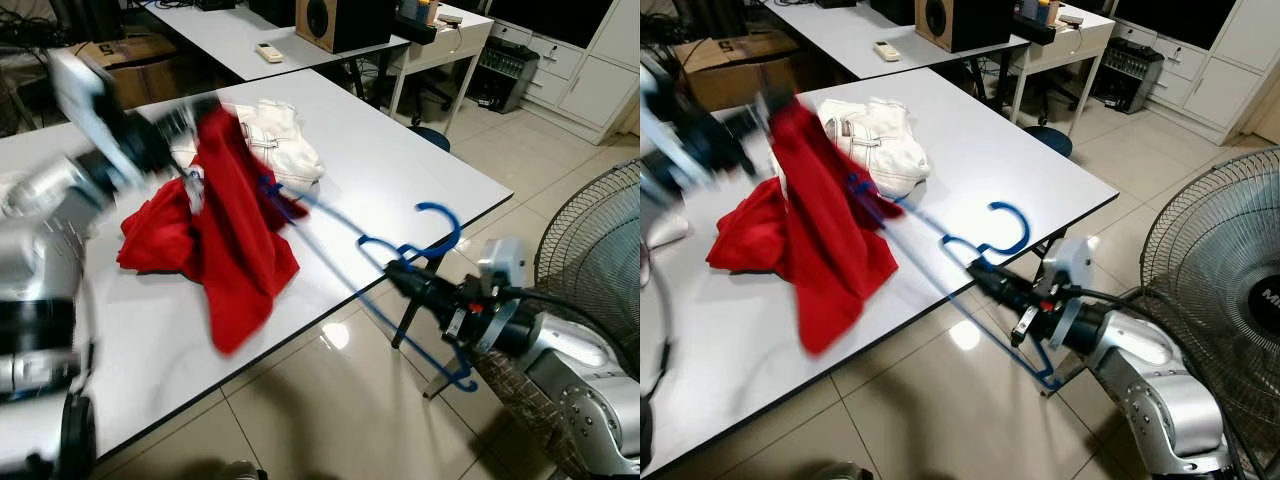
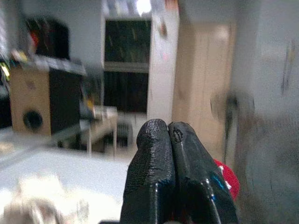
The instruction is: Hang hanger
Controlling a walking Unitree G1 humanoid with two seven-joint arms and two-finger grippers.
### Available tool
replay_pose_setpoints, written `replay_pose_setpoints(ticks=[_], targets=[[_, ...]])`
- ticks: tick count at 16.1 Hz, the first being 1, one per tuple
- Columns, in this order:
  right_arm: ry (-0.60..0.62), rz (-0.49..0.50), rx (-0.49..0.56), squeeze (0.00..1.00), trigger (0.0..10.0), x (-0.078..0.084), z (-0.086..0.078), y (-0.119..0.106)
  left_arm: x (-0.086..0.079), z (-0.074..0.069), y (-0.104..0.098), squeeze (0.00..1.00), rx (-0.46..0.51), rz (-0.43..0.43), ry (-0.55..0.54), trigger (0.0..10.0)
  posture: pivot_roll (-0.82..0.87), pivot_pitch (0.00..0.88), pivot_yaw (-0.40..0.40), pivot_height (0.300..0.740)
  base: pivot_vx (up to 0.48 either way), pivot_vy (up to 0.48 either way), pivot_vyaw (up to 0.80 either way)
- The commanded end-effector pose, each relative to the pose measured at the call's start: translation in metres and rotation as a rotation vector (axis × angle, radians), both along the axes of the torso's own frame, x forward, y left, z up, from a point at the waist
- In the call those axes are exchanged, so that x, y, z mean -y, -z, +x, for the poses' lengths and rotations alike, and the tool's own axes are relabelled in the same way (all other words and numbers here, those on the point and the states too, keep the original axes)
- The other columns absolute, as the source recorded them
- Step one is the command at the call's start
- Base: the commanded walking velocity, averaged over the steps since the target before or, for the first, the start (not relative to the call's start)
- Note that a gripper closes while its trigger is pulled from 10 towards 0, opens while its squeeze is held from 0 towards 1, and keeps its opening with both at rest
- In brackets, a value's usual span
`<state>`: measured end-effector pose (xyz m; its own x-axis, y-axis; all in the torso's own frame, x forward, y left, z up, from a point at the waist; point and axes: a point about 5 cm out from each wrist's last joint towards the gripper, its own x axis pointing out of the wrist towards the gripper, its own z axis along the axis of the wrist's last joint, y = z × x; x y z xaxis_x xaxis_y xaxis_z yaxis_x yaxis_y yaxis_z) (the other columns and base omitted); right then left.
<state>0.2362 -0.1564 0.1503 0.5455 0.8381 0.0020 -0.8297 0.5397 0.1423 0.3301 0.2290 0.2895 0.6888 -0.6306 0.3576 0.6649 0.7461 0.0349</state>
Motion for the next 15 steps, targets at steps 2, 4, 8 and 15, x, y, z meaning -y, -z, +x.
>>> replay_pose_setpoints(ticks=[2, 4, 8, 15], targets=[[-0.03, -0.009, -0.009, 0.0, 10.0, -0.004, -0.004, 0.0, 0.0, -0.004, -0.013, 0.0, 0.044, 0.012, 0.014, 0.0, -0.04, 0.0, -0.034, 0.74, 0.0, 0.0, 0.0], [0.01, -0.038, -0.02, 0.0, 10.0, -0.005, 0.001, 0.006, 0.005, -0.013, -0.025, 0.0, 0.087, -0.055, 0.104, 0.0, -0.04, 0.0, -0.033, 0.74, 0.0, 0.0, 0.0], [0.133, -0.06, -0.003, 0.0, 10.0, -0.01, 0.024, 0.011, 0.014, -0.03, -0.037, 0.0, 0.115, -0.069, 0.263, 0.0, -0.03, 0.0, -0.045, 0.74, 0.0, 0.0, 0.0], [0.219, -0.029, 0.083, 0.0, 10.0, -0.001, 0.052, -0.007, 0.004, -0.032, -0.02, 0.0, 0.008, 0.025, 0.138, 0.0, -0.01, 0.0, -0.079, 0.74, 0.0, 0.0, 0.0]])
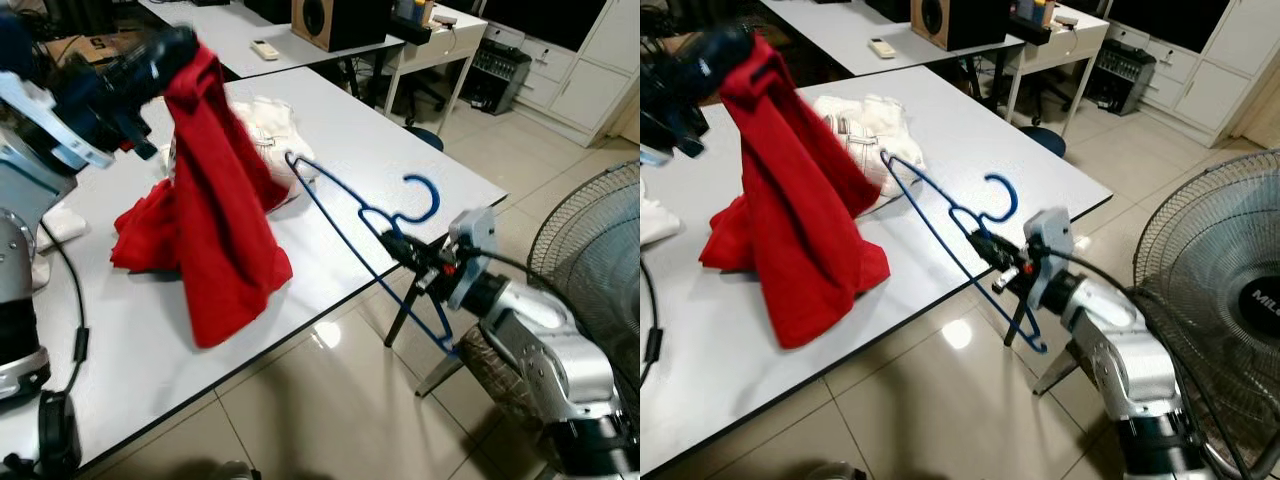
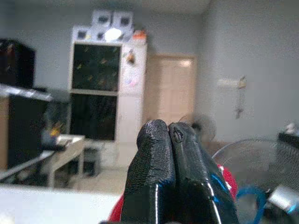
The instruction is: Hang hanger
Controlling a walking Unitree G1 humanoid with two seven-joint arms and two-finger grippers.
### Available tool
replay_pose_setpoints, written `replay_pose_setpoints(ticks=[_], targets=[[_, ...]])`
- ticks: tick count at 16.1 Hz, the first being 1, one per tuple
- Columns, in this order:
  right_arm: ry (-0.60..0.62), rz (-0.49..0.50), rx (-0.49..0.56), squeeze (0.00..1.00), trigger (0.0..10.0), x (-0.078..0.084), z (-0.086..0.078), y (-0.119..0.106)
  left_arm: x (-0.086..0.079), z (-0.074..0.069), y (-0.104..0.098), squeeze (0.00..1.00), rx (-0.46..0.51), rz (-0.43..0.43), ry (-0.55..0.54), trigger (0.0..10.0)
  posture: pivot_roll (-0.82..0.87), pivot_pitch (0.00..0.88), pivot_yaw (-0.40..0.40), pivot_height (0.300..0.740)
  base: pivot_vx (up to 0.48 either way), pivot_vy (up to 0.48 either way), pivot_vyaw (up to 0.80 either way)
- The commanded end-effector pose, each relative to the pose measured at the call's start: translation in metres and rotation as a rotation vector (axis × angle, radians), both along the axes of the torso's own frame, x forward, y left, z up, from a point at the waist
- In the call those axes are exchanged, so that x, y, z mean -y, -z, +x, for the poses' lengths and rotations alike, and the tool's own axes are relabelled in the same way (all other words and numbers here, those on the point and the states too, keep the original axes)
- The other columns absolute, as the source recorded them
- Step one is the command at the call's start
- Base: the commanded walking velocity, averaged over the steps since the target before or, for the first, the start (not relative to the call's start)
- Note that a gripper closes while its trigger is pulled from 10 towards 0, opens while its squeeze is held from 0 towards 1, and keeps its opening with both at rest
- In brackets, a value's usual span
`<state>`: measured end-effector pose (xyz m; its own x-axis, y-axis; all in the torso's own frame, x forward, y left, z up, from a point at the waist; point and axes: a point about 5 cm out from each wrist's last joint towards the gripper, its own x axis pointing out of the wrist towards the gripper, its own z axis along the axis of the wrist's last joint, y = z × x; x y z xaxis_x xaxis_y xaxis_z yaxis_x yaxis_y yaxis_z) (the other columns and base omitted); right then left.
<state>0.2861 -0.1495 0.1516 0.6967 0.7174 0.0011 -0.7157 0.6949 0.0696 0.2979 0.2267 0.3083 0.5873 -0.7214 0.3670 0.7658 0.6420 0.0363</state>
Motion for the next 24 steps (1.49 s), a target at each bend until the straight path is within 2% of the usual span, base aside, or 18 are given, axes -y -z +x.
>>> replay_pose_setpoints(ticks=[1, 3, 4, 5, 8, 10, 13, 14, 18, 24], targets=[[0.031, 0.043, 0.05, 0.0, 10.0, 0.008, 0.005, -0.012, 0.003, 0.0, 0.004, 0.0, -0.019, 0.052, -0.022, 0.0, -0.01, 0.0, -0.082, 0.74, 0.0, 0.0, 0.0], [0.013, 0.06, 0.056, 0.0, 10.0, 0.008, 0.003, -0.015, 0.002, 0.004, 0.017, 0.0, -0.071, 0.107, -0.083, 0.0, -0.01, 0.0, -0.083, 0.74, 0.0, 0.0, 0.0], [0.003, 0.058, 0.033, 0.0, 10.0, 0.01, -0.005, -0.011, 0.002, 0.01, 0.031, 0.0, -0.108, 0.154, -0.16, 0.0, -0.01, 0.0, -0.083, 0.74, 0.0, 0.0, 0.0], [-0.026, 0.065, 0.016, 0.0, 10.0, 0.01, -0.012, -0.009, 0.004, 0.01, 0.035, 0.0, -0.113, 0.171, -0.165, 0.0, -0.02, 0.0, -0.082, 0.74, 0.0, 0.0, 0.0], [-0.19, 0.1, -0.043, 0.0, 10.0, 0.004, -0.042, -0.005, 0.007, 0.013, 0.038, 0.0, -0.114, 0.187, -0.174, 0.0, -0.03, 0.0, -0.075, 0.74, 0.0, 0.0, 0.0], [-0.229, 0.096, -0.05, 0.0, 10.0, 0.005, -0.049, -0.005, 0.01, 0.015, 0.036, 0.0, -0.109, 0.189, -0.184, 0.0, -0.04, 0.0, -0.069, 0.74, 0.0, 0.0, 0.0], [-0.209, 0.112, -0.021, 0.0, 10.0, 0.003, -0.045, -0.012, 0.014, 0.012, 0.04, 0.0, -0.125, 0.228, -0.148, 0.0, -0.04, 0.0, -0.064, 0.74, 0.0, 0.0, 0.0], [-0.233, 0.118, -0.01, 0.0, 10.0, -0.002, -0.044, -0.016, 0.016, 0.01, 0.044, 0.0, -0.138, 0.245, -0.141, 0.0, -0.04, 0.0, -0.062, 0.74, 0.0, 0.0, 0.0], [-0.232, 0.096, 0.027, 0.0, 10.0, -0.008, -0.035, -0.02, 0.02, 0.003, 0.049, 0.0, -0.156, 0.263, -0.097, 0.0, -0.03, 0.0, -0.074, 0.74, 0.0, 0.0, 0.0], [-0.267, 0.071, 0.028, 0.0, 10.0, -0.012, -0.031, -0.019, 0.021, 0.0, 0.048, 0.0, -0.16, 0.276, -0.077, 0.0, -0.02, 0.0, -0.085, 0.74, 0.0, 0.0, 0.0]])
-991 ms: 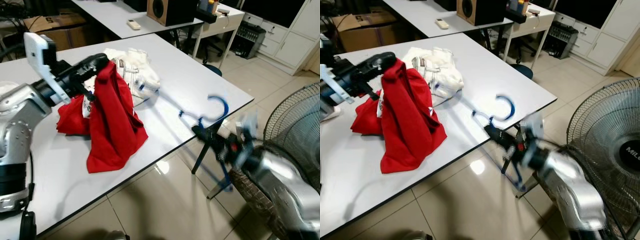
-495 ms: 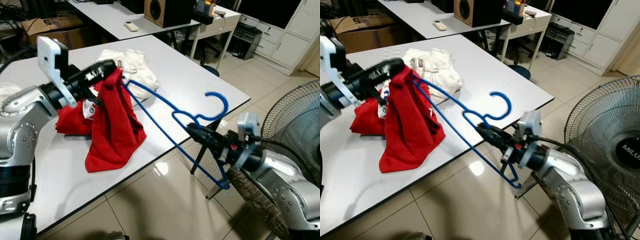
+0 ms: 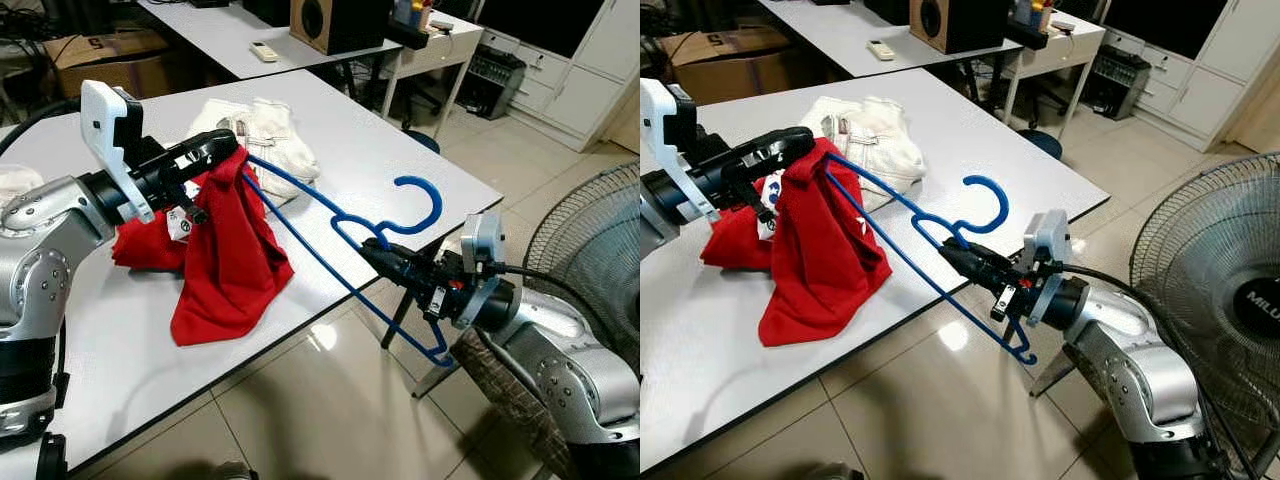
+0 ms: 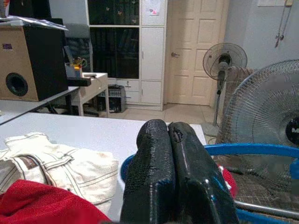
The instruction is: Hang hanger
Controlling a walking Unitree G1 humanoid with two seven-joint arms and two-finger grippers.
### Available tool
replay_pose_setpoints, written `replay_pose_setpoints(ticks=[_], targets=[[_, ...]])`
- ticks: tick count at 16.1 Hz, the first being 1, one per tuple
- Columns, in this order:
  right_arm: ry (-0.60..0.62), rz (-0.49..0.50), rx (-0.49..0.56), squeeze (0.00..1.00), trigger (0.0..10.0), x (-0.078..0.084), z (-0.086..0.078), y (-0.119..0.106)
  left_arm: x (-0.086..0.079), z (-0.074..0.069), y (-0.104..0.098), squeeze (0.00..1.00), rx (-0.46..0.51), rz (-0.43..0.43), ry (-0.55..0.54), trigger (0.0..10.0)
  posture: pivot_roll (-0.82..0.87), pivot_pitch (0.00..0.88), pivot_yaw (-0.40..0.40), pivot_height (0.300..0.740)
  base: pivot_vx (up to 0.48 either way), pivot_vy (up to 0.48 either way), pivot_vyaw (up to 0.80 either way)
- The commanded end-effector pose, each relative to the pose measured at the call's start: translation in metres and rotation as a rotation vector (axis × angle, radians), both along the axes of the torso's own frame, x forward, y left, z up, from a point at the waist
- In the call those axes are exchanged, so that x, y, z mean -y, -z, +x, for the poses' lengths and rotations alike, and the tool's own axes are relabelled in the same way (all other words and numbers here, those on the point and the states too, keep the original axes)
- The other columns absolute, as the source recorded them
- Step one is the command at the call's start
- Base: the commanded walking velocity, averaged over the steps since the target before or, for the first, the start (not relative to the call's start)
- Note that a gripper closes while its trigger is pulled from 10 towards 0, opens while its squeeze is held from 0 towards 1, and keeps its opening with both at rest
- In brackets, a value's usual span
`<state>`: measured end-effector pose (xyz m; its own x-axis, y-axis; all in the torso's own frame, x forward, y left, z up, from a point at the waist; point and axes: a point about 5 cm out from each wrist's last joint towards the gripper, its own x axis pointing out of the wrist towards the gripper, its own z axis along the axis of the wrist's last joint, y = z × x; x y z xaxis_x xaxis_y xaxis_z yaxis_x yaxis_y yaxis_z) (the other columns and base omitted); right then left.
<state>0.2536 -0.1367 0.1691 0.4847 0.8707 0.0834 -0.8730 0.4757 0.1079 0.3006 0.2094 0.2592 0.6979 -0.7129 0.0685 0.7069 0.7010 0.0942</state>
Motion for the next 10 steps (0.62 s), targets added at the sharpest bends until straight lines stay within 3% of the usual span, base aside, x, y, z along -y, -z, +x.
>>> replay_pose_setpoints(ticks=[1, 3, 8, 10], targets=[[0.001, -0.019, 0.016, 0.0, 10.0, 0.001, 0.002, -0.001, 0.004, -0.003, 0.0, 0.0, -0.007, 0.01, 0.037, 0.0, -0.02, 0.0, -0.085, 0.74, 0.0, 0.0, 0.0], [-0.008, -0.027, 0.016, 0.0, 10.0, 0.0, 0.002, -0.001, 0.004, -0.004, 0.001, 0.0, -0.013, 0.017, 0.036, 0.2, -0.02, 0.0, -0.086, 0.74, 0.0, 0.0, 0.0], [0.008, -0.049, 0.034, 0.0, 10.0, 0.002, 0.0, 0.0, -0.014, 0.009, -0.003, 0.0, 0.005, 0.003, -0.108, 0.0, -0.03, 0.0, -0.083, 0.74, 0.0, 0.0, 0.0], [0.018, -0.051, 0.045, 0.0, 10.0, 0.003, 0.0, -0.001, -0.015, 0.007, -0.002, 0.0, -0.005, 0.003, -0.091, 0.0, -0.03, 0.0, -0.08, 0.74, 0.0, 0.0, 0.0]])
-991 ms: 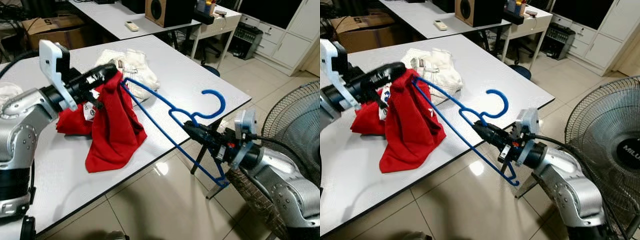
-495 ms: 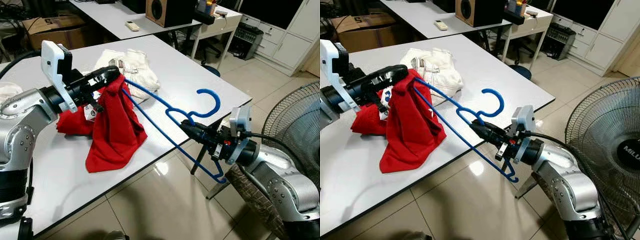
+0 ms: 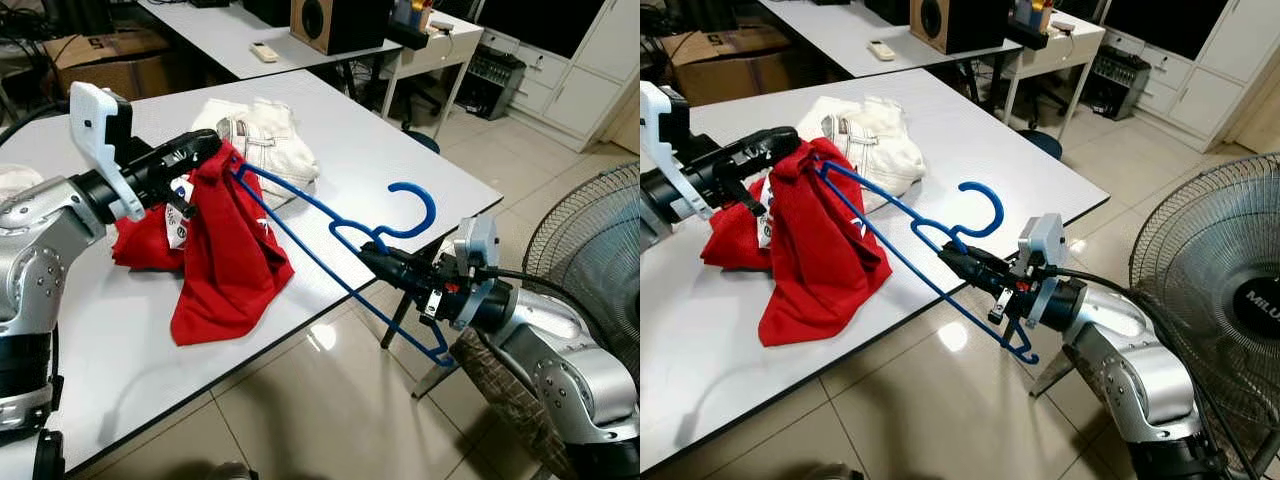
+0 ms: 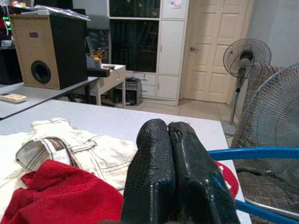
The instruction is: Hang hanger
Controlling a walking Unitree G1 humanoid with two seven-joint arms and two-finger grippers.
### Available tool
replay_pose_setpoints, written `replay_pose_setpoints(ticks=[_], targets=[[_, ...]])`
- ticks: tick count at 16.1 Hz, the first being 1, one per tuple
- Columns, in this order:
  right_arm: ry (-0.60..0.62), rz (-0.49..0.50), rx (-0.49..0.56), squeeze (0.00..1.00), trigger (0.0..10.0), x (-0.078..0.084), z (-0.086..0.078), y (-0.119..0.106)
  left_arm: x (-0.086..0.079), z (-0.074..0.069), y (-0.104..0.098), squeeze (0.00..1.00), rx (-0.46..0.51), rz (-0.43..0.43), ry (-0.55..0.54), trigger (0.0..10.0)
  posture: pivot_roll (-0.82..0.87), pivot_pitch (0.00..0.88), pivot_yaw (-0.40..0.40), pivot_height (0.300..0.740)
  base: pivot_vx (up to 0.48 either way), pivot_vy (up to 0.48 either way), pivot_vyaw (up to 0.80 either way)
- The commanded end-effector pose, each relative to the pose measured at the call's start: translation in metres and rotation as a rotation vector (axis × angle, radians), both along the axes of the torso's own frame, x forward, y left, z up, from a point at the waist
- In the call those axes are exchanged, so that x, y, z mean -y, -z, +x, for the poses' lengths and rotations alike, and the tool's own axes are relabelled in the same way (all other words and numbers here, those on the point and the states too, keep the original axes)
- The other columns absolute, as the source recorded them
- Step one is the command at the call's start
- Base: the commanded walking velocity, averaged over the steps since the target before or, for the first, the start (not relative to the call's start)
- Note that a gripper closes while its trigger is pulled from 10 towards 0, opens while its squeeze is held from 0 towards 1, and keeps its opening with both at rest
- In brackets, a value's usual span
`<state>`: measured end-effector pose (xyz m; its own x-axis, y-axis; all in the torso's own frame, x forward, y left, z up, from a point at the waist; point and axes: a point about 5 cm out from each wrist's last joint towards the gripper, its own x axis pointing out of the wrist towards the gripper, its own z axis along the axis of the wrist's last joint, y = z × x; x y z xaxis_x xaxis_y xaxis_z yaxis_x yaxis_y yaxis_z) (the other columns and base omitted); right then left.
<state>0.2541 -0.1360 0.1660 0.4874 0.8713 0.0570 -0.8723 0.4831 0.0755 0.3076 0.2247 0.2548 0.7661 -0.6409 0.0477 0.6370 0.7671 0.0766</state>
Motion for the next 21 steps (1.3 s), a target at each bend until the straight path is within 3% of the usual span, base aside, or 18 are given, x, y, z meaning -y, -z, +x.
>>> replay_pose_setpoints(ticks=[1, 7, 11, 15, 17, 19, 21], targets=[[0.013, -0.011, 0.031, 0.0, 10.0, 0.004, -0.001, -0.005, 0.001, -0.001, -0.006, 0.0, 0.02, 0.002, 0.016, 0.0, -0.03, 0.0, -0.08, 0.74, 0.0, 0.0, 0.0], [0.006, -0.016, 0.043, 0.0, 10.0, 0.003, 0.0, -0.006, 0.004, -0.002, -0.004, 0.0, 0.012, 0.002, 0.035, 0.0, -0.03, 0.0, -0.085, 0.74, 0.0, 0.0, 0.0], [-0.014, -0.024, 0.044, 0.0, 10.0, 0.0, 0.004, -0.006, 0.028, -0.009, 0.002, 0.0, -0.014, -0.004, 0.153, 0.0, -0.02, 0.0, -0.093, 0.74, 0.0, 0.0, 0.0], [-0.028, -0.047, 0.015, 0.0, 10.0, -0.004, 0.008, 0.001, 0.046, -0.01, 0.006, 0.0, -0.012, -0.048, 0.177, 0.0, -0.02, 0.0, -0.097, 0.74, 0.0, 0.0, 0.0], [0.103, -0.244, -0.051, 0.0, 10.0, 0.001, 0.021, 0.029, 0.05, -0.007, 0.012, 0.0, 0.025, -0.081, 0.098, 0.0, -0.02, 0.0, -0.105, 0.74, 0.0, 0.0, 0.0], [0.189, -0.222, -0.08, 0.0, 10.0, 0.012, 0.02, 0.03, 0.028, 0.006, 0.009, 0.0, 0.085, -0.037, -0.119, 0.0, -0.02, 0.0, -0.103, 0.74, 0.0, 0.0, 0.0], [0.126, -0.178, -0.063, 0.0, 10.0, 0.016, 0.004, 0.025, 0.014, 0.004, -0.006, 0.0, 0.134, -0.076, -0.158, 0.0, -0.03, 0.0, -0.095, 0.74, 0.0, 0.0, 0.0]])
